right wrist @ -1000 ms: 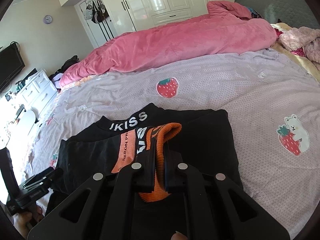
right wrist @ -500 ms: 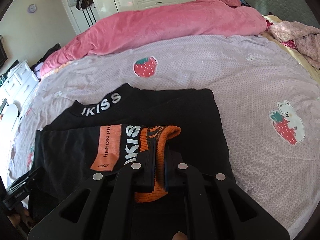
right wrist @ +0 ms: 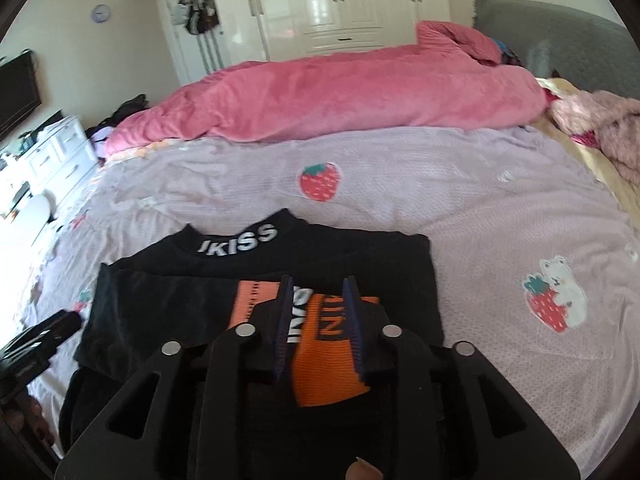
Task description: Fold small clothes
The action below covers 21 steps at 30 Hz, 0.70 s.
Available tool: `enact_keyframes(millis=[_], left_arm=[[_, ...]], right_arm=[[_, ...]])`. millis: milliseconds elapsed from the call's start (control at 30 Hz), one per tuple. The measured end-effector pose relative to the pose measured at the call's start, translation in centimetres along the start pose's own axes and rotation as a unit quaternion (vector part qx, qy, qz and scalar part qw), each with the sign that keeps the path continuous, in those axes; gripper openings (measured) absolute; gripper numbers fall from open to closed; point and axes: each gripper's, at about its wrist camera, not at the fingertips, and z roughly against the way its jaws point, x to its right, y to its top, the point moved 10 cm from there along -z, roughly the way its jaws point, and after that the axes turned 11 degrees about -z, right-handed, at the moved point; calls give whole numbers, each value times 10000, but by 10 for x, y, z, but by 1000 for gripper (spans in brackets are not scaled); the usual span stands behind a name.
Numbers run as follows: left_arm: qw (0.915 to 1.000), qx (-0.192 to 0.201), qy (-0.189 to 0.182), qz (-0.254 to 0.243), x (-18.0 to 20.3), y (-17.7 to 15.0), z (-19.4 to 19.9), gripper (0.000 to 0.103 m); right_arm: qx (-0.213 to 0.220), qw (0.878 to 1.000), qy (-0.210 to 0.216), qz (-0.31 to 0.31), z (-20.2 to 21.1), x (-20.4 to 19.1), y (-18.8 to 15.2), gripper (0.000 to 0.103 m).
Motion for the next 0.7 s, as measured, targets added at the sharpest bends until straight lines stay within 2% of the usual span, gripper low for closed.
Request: enact_keyframes(millis=[100,367,700], left_arm=[[9999,-71,-118,-74,13,0,-7,36],[9987,-431,-171,-201,24,-15,-29,36],[9978,-590,-196,-244,23,-23,-35,36]], right_arm=[[-87,9995,173,248,1,-16,-6,28],[-538,9954,521,591,-9,-45,-37,30],[-868,9923,359,809,-25,-50,-62,41]])
